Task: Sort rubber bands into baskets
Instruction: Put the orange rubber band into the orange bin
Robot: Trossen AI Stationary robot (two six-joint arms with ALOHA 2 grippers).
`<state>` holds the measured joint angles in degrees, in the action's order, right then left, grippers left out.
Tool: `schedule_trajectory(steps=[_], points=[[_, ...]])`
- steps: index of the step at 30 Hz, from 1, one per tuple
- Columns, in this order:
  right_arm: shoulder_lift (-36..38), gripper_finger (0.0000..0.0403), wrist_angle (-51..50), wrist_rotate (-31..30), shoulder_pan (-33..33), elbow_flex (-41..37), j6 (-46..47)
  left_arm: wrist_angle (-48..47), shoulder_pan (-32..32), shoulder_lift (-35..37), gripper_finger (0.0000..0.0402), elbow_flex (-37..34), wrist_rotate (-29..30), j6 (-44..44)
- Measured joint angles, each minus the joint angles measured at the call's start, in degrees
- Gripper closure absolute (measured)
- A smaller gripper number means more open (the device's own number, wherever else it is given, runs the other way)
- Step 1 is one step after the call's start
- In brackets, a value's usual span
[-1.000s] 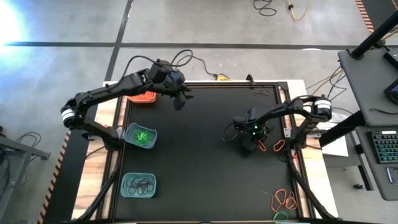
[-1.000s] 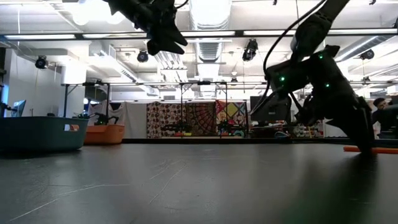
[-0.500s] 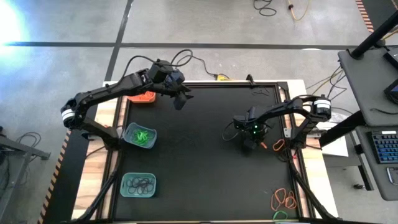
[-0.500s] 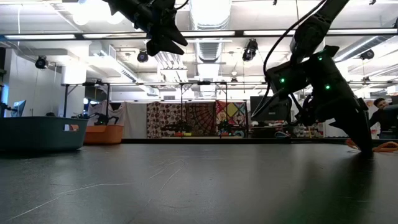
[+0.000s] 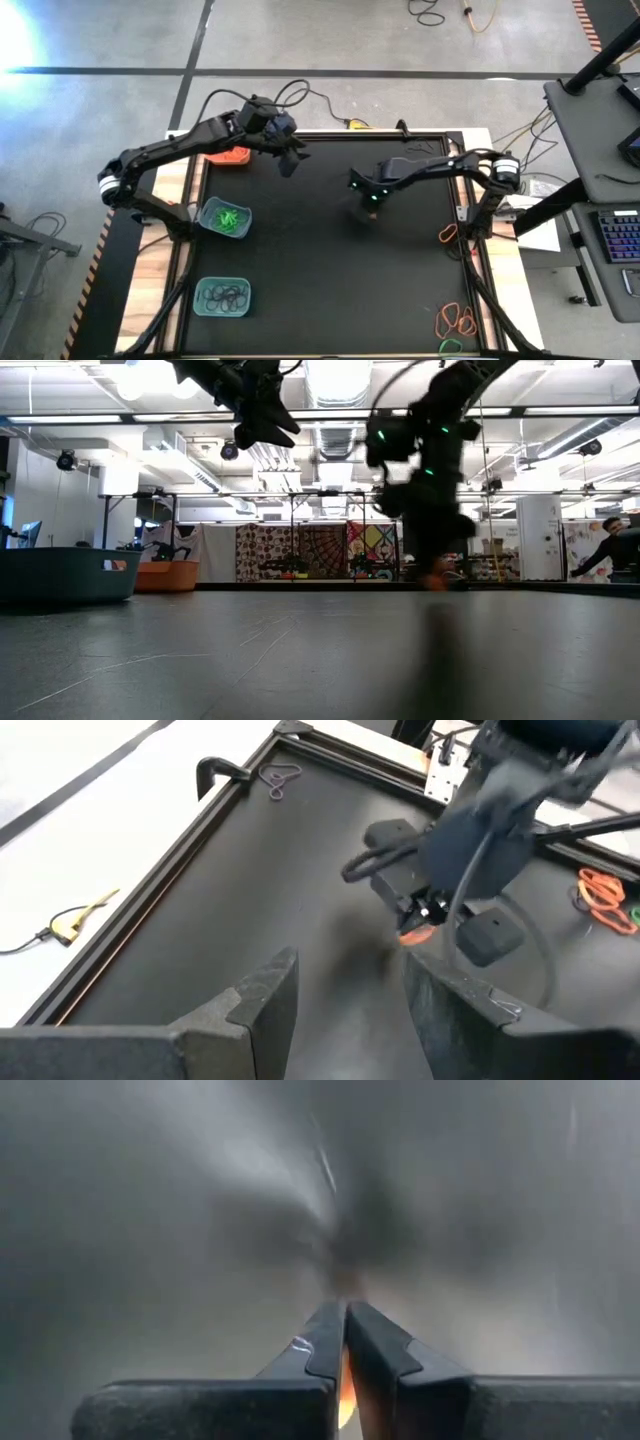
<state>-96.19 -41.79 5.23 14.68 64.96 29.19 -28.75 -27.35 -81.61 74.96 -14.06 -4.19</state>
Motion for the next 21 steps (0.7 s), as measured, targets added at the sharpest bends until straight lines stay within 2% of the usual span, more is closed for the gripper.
schedule_trajectory(steps=[7, 11, 17, 21], points=[[-3.7, 0.0394, 18.1, -1.1, 0.0, 5.9, -7.4, -6.8, -0.2, 3.1, 0.0237, 0.0, 0.8, 3.6], [-8.1, 0.0394, 24.9, 2.0, 0.0, 9.1, -12.8, -13.4, -0.2, 6.3, 0.0237, 0.0, 2.7, 5.4], [-17.4, 0.0394, 28.0, 5.7, 0.0, 15.1, -16.3, -24.9, -0.2, 11.7, 0.0237, -0.8, 2.8, 8.7], [-22.5, 0.0387, 28.0, 5.8, 0.1, 20.1, -18.8, -26.0, -0.2, 14.6, 0.0237, -4.1, 3.2, 8.5]])
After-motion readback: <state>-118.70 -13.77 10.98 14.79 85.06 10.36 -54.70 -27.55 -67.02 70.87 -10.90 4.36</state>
